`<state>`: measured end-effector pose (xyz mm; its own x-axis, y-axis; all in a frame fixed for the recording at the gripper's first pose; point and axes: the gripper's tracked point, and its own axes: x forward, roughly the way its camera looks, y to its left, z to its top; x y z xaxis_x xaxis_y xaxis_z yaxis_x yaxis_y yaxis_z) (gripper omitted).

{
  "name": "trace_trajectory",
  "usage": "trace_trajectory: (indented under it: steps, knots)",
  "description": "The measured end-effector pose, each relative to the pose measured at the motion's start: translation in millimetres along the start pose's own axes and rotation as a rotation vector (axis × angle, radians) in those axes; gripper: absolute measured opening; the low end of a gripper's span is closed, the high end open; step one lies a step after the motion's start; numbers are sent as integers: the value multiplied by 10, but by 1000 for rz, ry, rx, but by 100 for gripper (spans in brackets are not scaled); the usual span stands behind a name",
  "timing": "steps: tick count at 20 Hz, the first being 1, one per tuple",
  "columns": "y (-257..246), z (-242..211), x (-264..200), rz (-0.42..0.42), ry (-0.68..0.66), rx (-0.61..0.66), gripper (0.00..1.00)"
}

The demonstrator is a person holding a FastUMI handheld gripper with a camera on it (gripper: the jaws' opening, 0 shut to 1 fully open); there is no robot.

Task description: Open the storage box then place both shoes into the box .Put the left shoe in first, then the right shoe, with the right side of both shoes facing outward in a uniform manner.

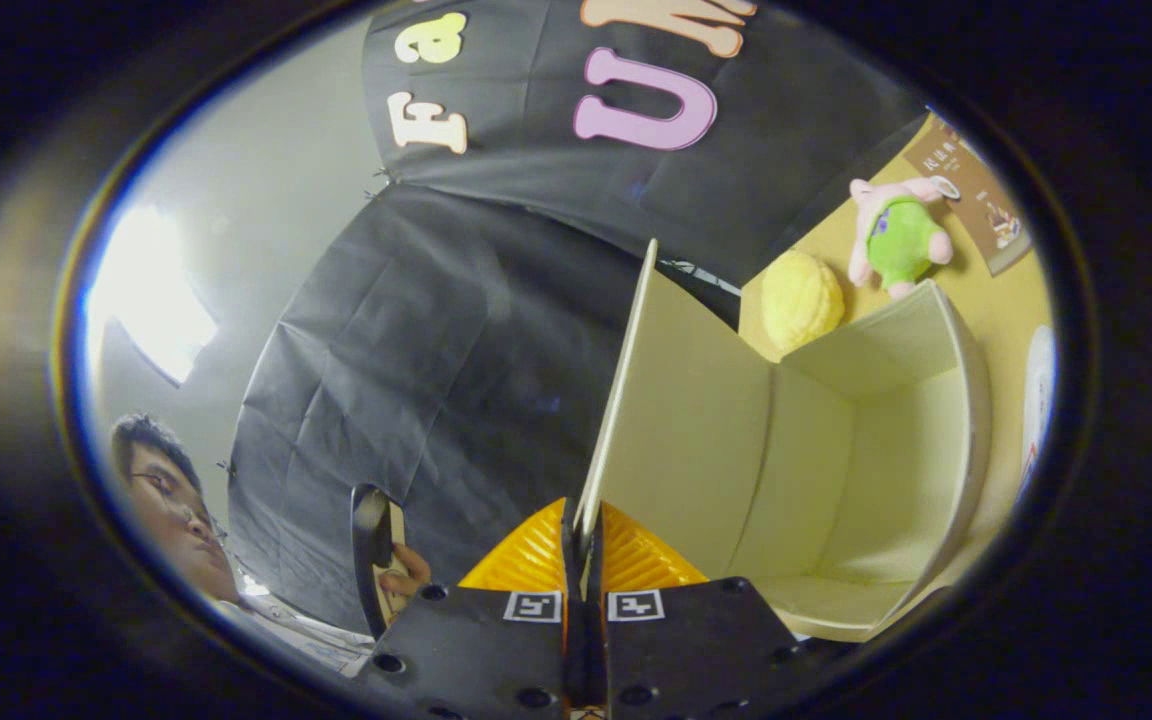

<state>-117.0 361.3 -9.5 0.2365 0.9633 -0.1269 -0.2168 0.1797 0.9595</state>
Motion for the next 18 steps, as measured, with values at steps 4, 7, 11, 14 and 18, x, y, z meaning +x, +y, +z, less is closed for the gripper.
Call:
trace_trajectory:
  steps: [4, 7, 11, 14, 18]
  knots:
    - [200, -97, 373, -5, 16, -84, 4]
    - [269, -220, 653, -14, 35, -127, 4]
    - [275, -374, 991, -31, 78, -162, 4]
    - [257, -460, 1148, -38, 102, -200, 9]
    - [318, -470, 1235, -48, 101, -356, 54]
